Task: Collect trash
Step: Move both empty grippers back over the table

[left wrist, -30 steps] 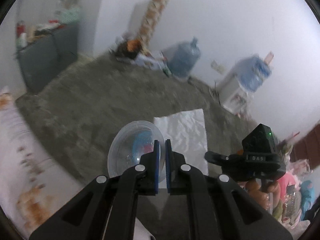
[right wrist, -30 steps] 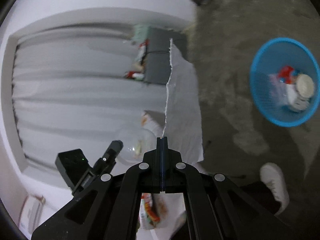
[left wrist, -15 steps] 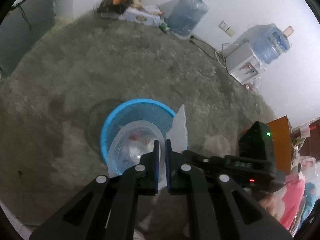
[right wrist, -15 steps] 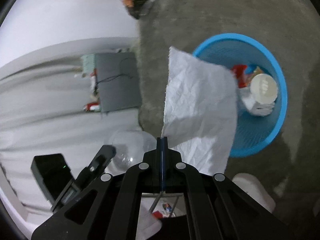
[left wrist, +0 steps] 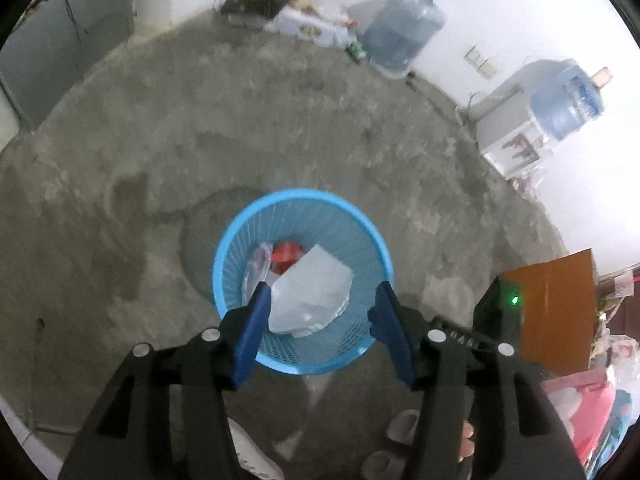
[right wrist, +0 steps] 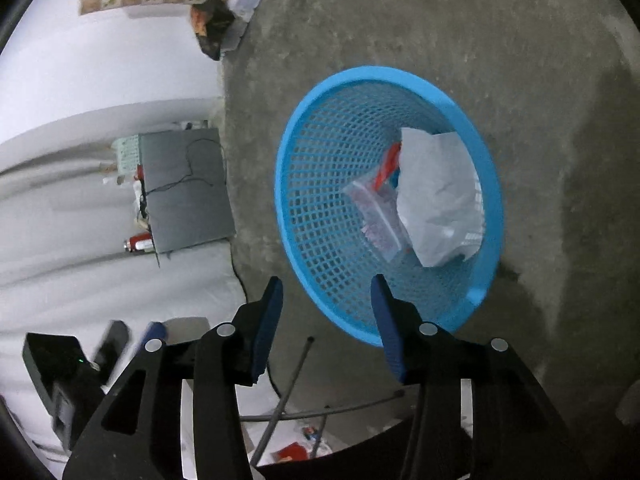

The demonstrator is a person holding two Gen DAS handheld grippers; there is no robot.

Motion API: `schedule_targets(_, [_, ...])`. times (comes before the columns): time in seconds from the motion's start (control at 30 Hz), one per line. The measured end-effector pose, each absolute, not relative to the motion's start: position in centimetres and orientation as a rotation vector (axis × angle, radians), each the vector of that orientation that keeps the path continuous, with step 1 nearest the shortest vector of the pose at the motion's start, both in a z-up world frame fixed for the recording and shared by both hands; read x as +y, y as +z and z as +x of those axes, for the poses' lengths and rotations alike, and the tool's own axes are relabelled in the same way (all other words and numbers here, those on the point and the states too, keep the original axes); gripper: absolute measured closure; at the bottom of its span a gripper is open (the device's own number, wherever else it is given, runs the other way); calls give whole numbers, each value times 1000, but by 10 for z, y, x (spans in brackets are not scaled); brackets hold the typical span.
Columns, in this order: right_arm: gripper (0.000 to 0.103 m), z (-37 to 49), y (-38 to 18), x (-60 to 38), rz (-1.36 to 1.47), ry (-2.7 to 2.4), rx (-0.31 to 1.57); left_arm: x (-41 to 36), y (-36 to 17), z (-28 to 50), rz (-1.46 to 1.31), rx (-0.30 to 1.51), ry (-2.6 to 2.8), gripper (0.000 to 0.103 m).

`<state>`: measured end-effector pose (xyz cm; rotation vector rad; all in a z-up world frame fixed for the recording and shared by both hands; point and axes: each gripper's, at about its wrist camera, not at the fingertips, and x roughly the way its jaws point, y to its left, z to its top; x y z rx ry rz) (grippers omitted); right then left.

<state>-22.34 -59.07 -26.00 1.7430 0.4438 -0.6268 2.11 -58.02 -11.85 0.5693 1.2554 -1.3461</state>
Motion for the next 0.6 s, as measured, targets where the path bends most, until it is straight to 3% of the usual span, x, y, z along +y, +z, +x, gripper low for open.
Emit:
schedule_targets(0.3, [44, -191, -161, -553, 1337, -703, 586, -487, -8, 35, 417, 1134, -1391, 35])
schedule_targets(0.43, [32, -166, -92, -516, 1059, -688, 617, -435, 31, 37, 372, 1064, -1353, 28])
schedule_targets(0.6, [17, -141, -52, -475, 842, -675, 631, -357, 65, 48, 322, 960, -1254, 22])
